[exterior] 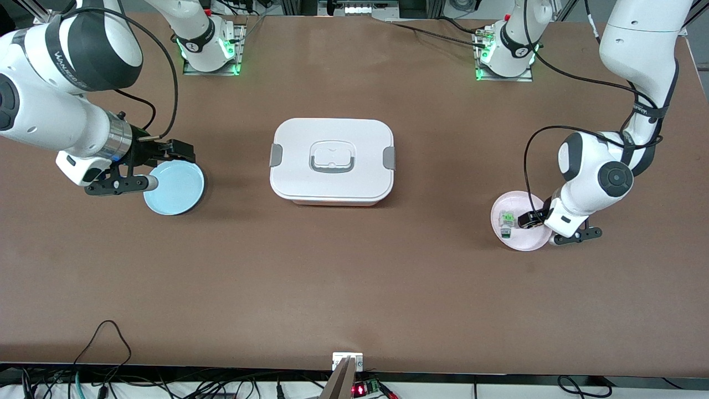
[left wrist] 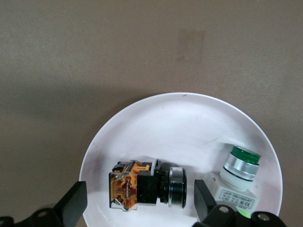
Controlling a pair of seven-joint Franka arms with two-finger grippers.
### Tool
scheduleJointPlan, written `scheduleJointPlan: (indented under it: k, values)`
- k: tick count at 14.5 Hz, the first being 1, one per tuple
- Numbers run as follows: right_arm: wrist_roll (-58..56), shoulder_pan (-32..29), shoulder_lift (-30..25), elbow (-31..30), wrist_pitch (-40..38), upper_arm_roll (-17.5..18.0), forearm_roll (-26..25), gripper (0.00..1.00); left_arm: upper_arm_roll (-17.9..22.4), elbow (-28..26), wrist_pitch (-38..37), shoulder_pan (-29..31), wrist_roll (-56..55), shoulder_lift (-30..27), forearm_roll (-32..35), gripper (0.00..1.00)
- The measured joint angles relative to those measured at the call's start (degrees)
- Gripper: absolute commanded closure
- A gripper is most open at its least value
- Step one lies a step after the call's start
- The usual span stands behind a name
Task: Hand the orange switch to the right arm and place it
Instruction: 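Reach the left gripper down to the orange switch on the white plate, then close the left gripper on the orange switch and lift it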
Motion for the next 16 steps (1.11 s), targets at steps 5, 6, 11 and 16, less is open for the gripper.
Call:
scheduleJointPlan:
  k: [5, 6, 11, 16]
  values:
    - [0.02, -0.02, 0.00, 0.00, 0.00, -0.03, 0.00, 0.00, -0.68, -0.79, 3.06, -0.01, 0.00, 1.83, 0.00, 0.03]
    - [0.03, -0.02, 0.00, 0.00, 0.00, -0.04, 0.00, 0.00, -0.71, -0.83, 3.13, -0.01, 0.00, 2.00, 0.00, 0.10]
    - [0.03, -0.02, 0.00, 0.00, 0.00, -0.07, 0.00, 0.00, -0.74, -0.91, 3.18, 0.07, 0.37, 2.08, 0.00, 0.54]
    - [0.04, 0.01, 0.00, 0.00, 0.05, -0.07, 0.00, 0.00, -0.74, 0.15, 2.28, 0.56, 3.84, 1.45, 0.00, 0.54]
